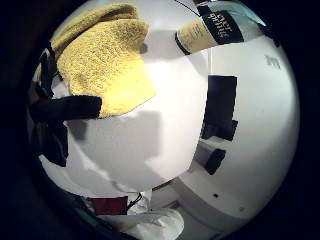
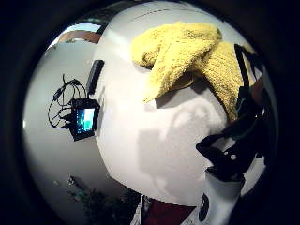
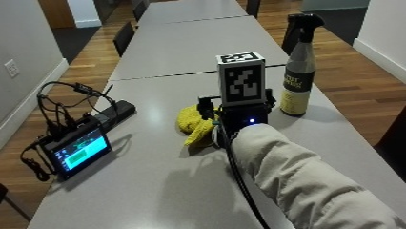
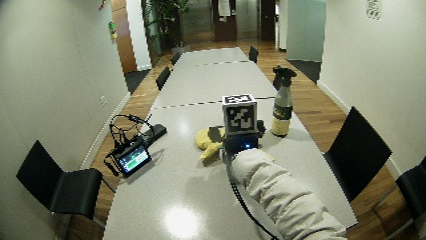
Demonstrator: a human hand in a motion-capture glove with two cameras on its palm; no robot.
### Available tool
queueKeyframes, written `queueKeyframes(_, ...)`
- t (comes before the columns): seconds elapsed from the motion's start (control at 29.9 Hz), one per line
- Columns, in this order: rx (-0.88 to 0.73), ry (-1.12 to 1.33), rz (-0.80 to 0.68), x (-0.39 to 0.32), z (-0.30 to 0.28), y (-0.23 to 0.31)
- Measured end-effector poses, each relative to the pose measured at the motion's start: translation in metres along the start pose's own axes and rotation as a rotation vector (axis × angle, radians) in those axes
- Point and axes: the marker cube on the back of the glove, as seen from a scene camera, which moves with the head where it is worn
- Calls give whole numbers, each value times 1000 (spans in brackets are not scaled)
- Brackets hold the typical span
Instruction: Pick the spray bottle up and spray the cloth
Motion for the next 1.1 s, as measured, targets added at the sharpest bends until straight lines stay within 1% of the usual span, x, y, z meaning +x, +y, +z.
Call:
queueKeyframes(0.17,-3,-36,-32,-5,0,7)
queueKeyframes(0.3,2,-108,-93,-3,-4,16)
queueKeyframes(0.43,62,-226,-107,10,-6,19)
queueKeyframes(0.5,140,-427,-125,29,-8,28)
queueKeyframes(0.6,312,-897,-153,74,-10,45)
queueKeyframes(0.67,438,-1154,-126,111,-5,46)
queueKeyframes(0.74,540,-1262,-38,151,9,32)
queueKeyframes(0.8,578,-1265,59,187,29,11)
queueKeyframes(0.87,561,-1258,115,214,45,-4)
queueKeyframes(0.97,544,-1267,143,231,56,-7)
queueKeyframes(1.1,619,-1325,154,240,52,3)
